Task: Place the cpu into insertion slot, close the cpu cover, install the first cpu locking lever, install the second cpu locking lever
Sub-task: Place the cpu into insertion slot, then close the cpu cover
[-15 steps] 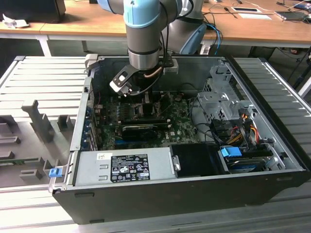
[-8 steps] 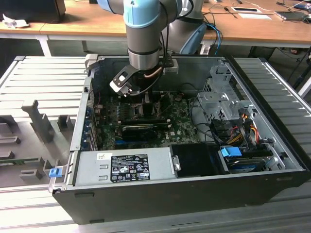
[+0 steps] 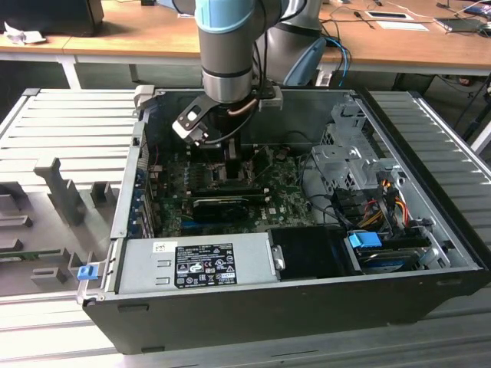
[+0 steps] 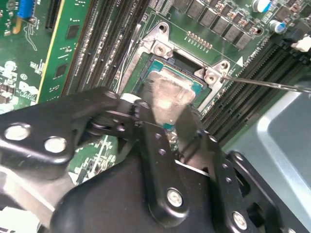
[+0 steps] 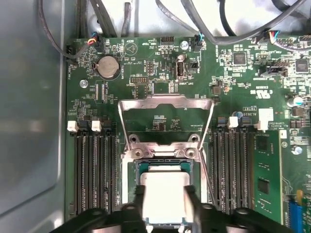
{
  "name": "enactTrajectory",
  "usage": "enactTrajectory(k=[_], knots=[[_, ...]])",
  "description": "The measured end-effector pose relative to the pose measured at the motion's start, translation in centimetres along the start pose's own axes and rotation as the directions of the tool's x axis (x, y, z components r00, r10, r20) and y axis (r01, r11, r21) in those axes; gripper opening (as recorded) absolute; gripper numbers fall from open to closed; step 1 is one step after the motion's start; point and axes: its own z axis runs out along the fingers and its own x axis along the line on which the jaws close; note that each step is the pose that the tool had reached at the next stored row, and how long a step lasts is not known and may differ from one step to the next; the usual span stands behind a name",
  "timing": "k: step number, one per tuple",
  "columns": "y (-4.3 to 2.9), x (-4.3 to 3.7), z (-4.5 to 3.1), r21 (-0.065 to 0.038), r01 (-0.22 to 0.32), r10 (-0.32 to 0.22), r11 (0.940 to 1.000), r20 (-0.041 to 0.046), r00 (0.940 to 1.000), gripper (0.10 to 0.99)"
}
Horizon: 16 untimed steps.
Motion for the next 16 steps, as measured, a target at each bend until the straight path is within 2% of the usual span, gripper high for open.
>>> enactTrajectory(k=[3,4,5,9,16], knots=[[0.03,0.01,-0.45,0.002,0.0,0.0,1.0,0.0003,1.0,0.29],[0.04,0.01,-0.54,0.002,0.0,0.0,1.0,0.0003,1.0,0.29],[0.06,0.01,-0.79,0.003,0.0,0.0,1.0,0.0005,1.0,0.11],[0.09,0.02,-1.32,0.005,0.0,0.0,1.0,0.0007,1.0,0.106],[0.23,0.02,-1.55,0.008,0.0,0.0,1.0,0.0008,1.0,0.106]])
